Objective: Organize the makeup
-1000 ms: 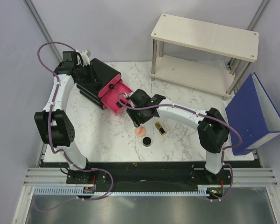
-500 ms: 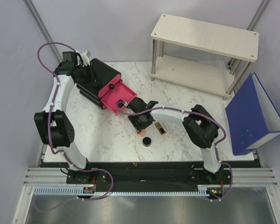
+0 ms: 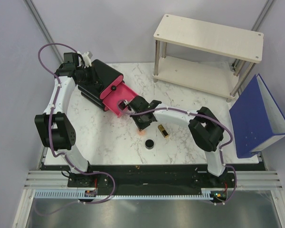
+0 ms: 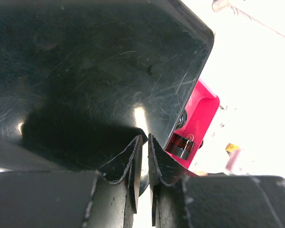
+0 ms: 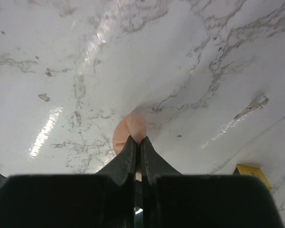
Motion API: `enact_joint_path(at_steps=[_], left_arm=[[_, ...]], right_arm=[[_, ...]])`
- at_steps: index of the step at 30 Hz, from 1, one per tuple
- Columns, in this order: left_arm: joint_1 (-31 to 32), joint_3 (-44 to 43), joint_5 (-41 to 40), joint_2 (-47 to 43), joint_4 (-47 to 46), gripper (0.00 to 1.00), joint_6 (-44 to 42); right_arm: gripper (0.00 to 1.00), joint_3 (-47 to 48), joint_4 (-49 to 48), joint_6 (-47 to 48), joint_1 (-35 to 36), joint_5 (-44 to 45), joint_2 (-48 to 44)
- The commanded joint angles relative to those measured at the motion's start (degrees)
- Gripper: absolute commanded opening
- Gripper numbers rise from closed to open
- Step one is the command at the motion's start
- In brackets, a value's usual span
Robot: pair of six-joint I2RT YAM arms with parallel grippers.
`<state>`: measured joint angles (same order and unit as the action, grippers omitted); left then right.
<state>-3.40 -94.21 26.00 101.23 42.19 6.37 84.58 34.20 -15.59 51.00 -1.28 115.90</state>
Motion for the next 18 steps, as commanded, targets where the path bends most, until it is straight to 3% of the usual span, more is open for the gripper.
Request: enact_joint_path(at_steps=[1,11,14,18], left_arm=[[-0.03,4.48,-6.75,4.85,14.67,0.20,-3.91],[-0.03,4.57,-6.84,4.94,14.93,0.20,-3.91],[-0.03,4.57,-6.66,4.94,14.93,0.20,-3.91],[0.06,4.57,-6.57,5.12,15.11,0.20,-3.91]], right_arm=[[0.03,9.52,-0.53,0.66,-0.29,2.60,-5.33],[0.05,35.55,-0.36,-3.03,-5.74,1.45,8.37],[0.09,43.20,-0.01,-4.35,-6.53,1.45,14.34],[0.22,51.11,1.75,-5.49,-6.79,1.37,21.11]])
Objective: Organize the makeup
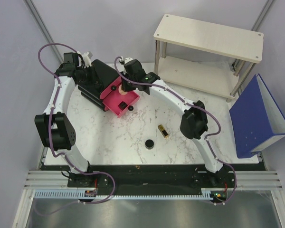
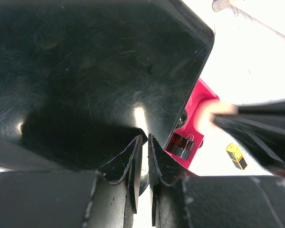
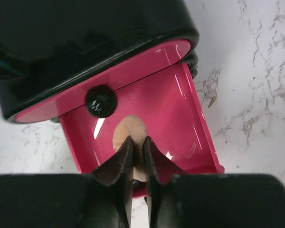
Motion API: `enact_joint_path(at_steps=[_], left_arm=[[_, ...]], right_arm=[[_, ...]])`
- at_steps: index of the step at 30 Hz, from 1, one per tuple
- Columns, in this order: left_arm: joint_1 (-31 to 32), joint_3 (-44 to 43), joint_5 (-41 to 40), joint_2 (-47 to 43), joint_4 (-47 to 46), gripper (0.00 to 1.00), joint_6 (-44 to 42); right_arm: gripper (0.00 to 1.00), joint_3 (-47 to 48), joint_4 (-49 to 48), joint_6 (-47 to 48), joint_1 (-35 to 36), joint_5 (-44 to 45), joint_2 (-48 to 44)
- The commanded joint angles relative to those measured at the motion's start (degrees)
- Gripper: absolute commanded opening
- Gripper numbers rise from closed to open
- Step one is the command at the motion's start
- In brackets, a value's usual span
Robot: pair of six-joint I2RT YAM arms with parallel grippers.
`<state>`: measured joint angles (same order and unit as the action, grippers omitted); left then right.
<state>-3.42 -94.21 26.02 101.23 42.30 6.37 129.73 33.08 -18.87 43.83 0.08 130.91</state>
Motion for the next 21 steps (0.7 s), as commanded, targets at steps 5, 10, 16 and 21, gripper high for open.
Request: enact_joint_path(at_steps=[5,10,16,21], left_arm=[[-0.01,4.22,-6.51,5.29,15.00,0.20,-3.91],[-0.01,3.95,-6.33,5.64,15.09,0.20,-3.91],[-0.01,3.60,-6.16,5.82,15.00,0.20,-3.82],[-0.01,3.34,-5.72,6.00,15.00,0.20,-3.65]], right_arm=[[0.56,4.83,2.60,-3.10,0.20,0.10,6.11],[0.63,-1.40,0.58,-2.84,0.20,2.20,0.14],[0.62,-12.20,1.02,-1.87,0.11,2.47,-11.01],[0.61,-26.62,4.88,1.20,0.55,0.80,-22.18]])
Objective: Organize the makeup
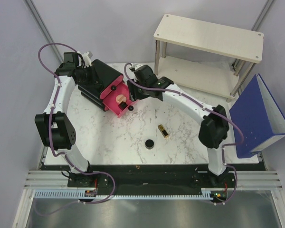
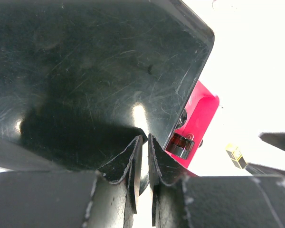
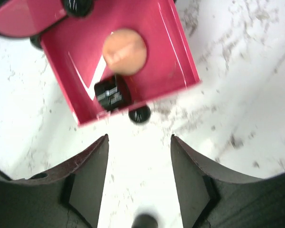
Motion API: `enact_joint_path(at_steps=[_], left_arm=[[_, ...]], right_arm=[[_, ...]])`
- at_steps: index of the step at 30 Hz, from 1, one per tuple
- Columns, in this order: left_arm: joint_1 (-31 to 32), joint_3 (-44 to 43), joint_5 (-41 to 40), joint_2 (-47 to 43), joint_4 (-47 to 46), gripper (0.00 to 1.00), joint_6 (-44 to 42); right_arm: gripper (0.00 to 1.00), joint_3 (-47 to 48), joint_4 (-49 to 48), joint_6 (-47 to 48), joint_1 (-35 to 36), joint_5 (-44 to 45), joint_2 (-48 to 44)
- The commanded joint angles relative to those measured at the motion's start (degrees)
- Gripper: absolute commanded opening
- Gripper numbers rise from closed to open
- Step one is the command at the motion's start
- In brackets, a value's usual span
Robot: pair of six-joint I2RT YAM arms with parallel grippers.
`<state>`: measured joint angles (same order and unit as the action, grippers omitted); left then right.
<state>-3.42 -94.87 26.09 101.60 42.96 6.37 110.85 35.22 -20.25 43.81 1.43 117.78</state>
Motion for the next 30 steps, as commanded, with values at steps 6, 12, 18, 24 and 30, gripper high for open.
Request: enact_joint_path(at_steps=[6,12,18,24,30], left_arm=[[0.08,3.64,-5.52,5.98,14.34,0.20,-3.65],[0.08,4.08,-5.26,5.98,14.34,0.20,-3.65],[-0.01,4.69,-5.17,5.54,14.17,0.20,-3.73],[-0.01,5.84,-5.17,5.01,13.73,0.20,-3.82],[-0.01,5.92,-5.17,4.83,13.73,0.20,-3.91]], right_arm=[[0.65,-19.26,10.12,6.71,3.64,-2.74,-15.47],[0.81,-24.97,15.31,7.95,9.27,-2.92,-14.68],[0.85,-30.60,13.47,6.72,10.50,-5.64,-12.66],[0.84,-32.71,10.66,6.72,10.77,-6.88,-8.97],[0.76,-33.06,8.20,6.89,10.77,-7.50,-6.25]])
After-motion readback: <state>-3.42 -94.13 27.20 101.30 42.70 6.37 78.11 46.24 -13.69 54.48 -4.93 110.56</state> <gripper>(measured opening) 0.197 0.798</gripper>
